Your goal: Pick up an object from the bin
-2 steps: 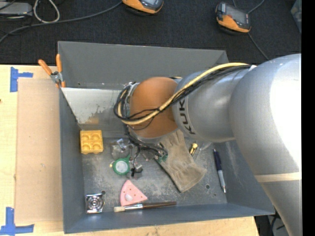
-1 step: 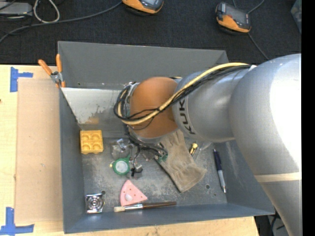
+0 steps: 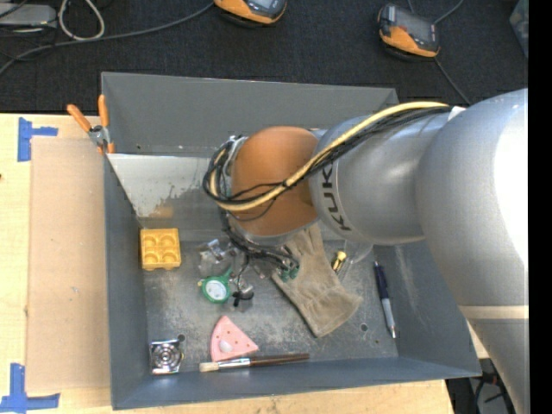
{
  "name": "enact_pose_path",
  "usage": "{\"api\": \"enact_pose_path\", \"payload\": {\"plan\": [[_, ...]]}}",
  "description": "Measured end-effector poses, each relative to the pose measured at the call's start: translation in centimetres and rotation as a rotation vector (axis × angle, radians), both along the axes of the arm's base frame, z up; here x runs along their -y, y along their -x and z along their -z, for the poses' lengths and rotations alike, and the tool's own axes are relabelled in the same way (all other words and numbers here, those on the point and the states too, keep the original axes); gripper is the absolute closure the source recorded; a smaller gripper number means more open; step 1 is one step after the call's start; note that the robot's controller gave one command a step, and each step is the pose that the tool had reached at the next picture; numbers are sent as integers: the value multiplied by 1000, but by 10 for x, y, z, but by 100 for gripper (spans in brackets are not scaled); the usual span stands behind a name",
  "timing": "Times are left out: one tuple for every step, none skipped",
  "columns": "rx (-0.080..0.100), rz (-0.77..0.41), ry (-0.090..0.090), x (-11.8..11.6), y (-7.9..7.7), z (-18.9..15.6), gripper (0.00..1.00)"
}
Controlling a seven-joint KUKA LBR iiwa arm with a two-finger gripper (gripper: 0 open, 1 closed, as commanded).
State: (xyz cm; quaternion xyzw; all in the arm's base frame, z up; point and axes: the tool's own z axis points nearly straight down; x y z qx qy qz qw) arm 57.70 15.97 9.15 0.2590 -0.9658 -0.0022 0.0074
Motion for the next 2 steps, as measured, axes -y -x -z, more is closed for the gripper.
{"api": "enact_pose_path", "payload": {"plan": [[4, 1, -1, -1, -1, -27, 100], [8, 3, -3, -1, -2, -45, 100]]}}
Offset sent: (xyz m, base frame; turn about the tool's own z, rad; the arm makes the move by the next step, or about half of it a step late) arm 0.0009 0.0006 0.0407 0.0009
